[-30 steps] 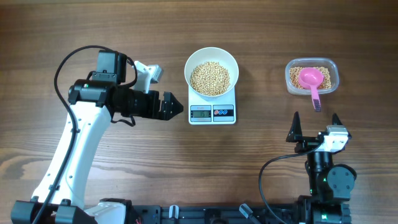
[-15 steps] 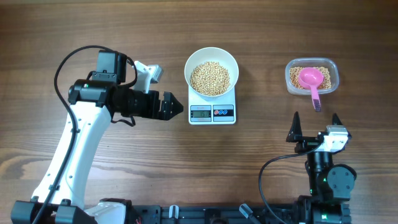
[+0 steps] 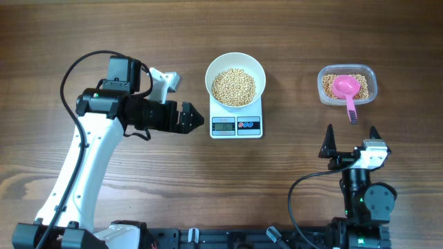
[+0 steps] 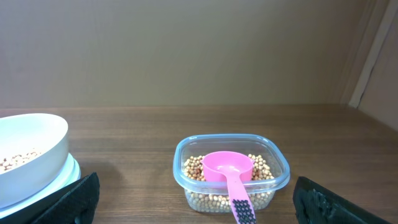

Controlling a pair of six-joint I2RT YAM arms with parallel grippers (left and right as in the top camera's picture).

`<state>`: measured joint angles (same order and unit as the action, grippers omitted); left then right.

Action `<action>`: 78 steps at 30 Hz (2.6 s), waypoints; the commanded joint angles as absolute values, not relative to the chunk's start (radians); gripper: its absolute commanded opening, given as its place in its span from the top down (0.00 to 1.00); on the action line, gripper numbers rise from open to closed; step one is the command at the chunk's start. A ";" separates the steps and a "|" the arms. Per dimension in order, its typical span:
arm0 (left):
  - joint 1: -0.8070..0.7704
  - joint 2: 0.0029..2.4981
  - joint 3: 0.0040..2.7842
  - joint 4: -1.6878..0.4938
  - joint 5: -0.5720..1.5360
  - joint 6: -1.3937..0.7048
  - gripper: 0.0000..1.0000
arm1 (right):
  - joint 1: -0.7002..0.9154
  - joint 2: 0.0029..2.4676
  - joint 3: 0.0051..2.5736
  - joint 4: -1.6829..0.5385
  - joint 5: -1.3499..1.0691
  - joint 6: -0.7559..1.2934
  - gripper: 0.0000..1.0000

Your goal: Scoop item into bowl and weigh 150g on scale

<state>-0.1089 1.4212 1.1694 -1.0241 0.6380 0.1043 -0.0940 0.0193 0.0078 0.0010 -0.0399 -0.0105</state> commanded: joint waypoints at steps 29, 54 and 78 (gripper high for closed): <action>-0.104 1.421 1.160 -1.021 0.654 0.124 0.00 | -0.088 0.004 0.005 0.004 -0.022 -0.026 0.00; -0.105 1.422 1.160 -1.021 0.654 0.124 0.00 | -0.088 0.004 0.005 0.004 -0.022 -0.025 0.00; -0.105 1.384 1.159 -0.941 0.524 0.128 0.00 | -0.088 0.004 0.005 0.004 -0.022 -0.025 0.00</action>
<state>-0.1089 1.4174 1.1694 -0.9657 0.5514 0.1085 -0.0940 0.0193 0.0078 0.0010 -0.0399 -0.0135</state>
